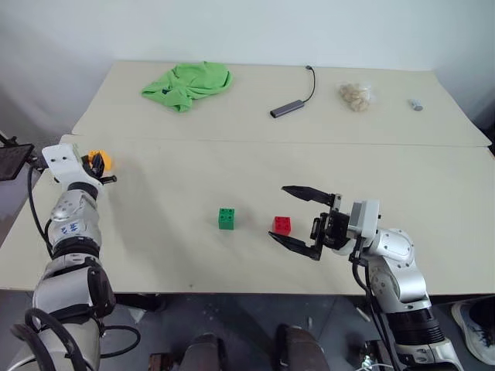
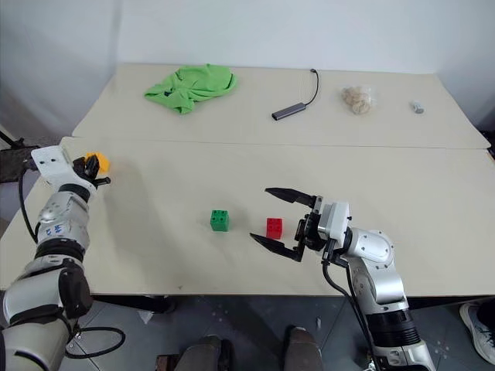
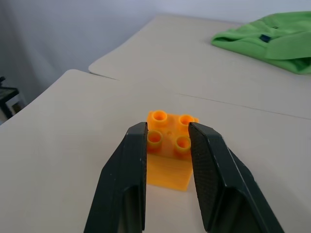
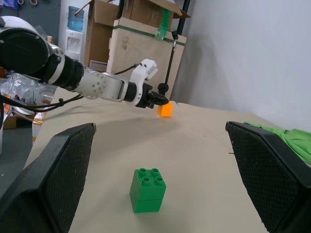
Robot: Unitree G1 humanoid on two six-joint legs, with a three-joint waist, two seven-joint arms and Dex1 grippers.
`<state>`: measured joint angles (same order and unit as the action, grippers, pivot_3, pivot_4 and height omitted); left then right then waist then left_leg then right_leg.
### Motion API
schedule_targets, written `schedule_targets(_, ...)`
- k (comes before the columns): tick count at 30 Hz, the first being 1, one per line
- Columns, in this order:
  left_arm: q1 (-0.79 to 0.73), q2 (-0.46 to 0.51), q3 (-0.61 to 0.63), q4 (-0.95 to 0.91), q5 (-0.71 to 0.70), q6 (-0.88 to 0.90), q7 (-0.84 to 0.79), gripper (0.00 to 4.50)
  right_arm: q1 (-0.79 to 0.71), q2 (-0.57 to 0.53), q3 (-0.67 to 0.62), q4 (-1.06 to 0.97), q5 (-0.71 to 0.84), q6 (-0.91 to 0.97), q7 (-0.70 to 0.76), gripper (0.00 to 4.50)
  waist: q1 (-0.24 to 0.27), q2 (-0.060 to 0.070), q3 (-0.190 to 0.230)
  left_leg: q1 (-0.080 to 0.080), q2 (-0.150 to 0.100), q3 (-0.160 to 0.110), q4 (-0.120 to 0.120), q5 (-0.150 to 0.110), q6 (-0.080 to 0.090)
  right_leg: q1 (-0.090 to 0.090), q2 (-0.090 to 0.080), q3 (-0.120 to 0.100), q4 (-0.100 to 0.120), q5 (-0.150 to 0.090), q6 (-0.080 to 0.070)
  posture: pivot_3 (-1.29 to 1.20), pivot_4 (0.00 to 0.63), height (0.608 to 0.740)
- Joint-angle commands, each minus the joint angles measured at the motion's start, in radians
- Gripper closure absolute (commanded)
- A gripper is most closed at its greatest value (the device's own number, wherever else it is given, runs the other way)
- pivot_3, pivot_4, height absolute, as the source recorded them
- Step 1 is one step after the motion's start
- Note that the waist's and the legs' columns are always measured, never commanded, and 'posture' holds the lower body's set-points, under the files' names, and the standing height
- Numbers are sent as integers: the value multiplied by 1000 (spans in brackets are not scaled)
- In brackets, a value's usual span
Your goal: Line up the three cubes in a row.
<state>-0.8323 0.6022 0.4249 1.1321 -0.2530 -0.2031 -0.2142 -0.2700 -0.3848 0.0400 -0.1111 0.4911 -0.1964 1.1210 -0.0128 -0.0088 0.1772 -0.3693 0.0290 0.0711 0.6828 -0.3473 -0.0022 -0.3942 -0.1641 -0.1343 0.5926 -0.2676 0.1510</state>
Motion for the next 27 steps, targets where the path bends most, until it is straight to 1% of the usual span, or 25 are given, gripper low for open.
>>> schedule_targets(1, 46, 21, 24, -169, -110, 6, -288, 3574, 3, -7, -7, -30, 8, -6, -2, 0, 0, 0, 0, 0, 0, 0, 0, 0, 0, 0, 0, 0, 0, 0, 0, 0, 150, 740)
schedule_targets(3, 104, 38, -1, -294, -171, 69, -508, 3574, 5, -13, -10, -33, 10, 1, -2, 0, 4, 0, 0, 0, 0, 0, 0, 0, 0, 0, 0, 0, 0, 0, 0, 0, 150, 740)
schedule_targets(5, 151, 64, -26, -407, -220, 133, -681, 3574, 7, -24, -13, -35, 14, 10, 5, 0, 5, 0, 0, 0, 0, 0, 0, 0, 0, 0, 0, 0, 0, 0, 0, 0, 150, 740)
schedule_targets(7, 183, 108, -68, -494, -236, 188, -828, 3574, 11, -41, -21, -41, 24, 21, 14, 0, 4, 0, 0, 0, 0, 0, 0, 0, 0, 0, 0, 0, 0, 0, 0, 0, 150, 740)
schedule_targets(10, 174, 157, -134, -554, -237, 274, -981, 3574, 27, -75, -38, -58, 45, 47, 25, 0, 9, 0, 0, 0, 0, 0, 1, 0, 0, 0, 0, 0, 0, 0, 0, 0, 150, 740)
schedule_targets(13, 161, 166, -220, -564, -197, 268, -1119, 3574, 41, -107, -54, -68, 57, 61, 34, 0, 12, 0, 0, 0, 0, 0, 1, 0, 0, 0, 0, 1, 0, 0, 0, 0, 150, 740)
schedule_targets(16, 142, 143, -273, -544, -178, 242, -1203, 3574, 51, -127, -71, -75, 60, 68, 29, 0, 11, 0, 0, 0, 0, 1, 1, 0, 0, 0, 0, 1, 0, 0, 0, 0, 150, 740)
schedule_targets(19, 110, 119, -336, -476, -125, 169, -1285, 3574, 87, -149, -96, -94, 61, 76, 18, 0, 12, 0, 0, -1, 0, 1, 1, 0, 0, 0, 0, 1, 0, 0, 0, 0, 150, 740)
schedule_targets(22, 56, 86, -332, -374, -102, 111, -1263, 3574, 132, -161, -111, -126, 60, 79, 3, 0, 13, 0, 0, -1, 0, 1, 1, 0, 0, 0, 0, 1, 0, 0, 0, 0, 150, 740)
schedule_targets(24, 23, 78, -318, -326, -95, 115, -1230, 3574, 157, -159, -120, -148, 58, 84, -20, 0, 13, 0, 0, -1, 0, 1, 1, 0, 0, 0, 0, 1, -1, 0, 0, 0, 150, 740)
schedule_targets(27, 3, 83, -301, -306, -98, 134, -1198, 2988, 188, -160, -123, -166, 53, 85, -35, 0, 8, 0, 0, -1, 0, 1, 1, 0, 0, 0, 0, 1, 0, 0, 0, 0, 150, 740)
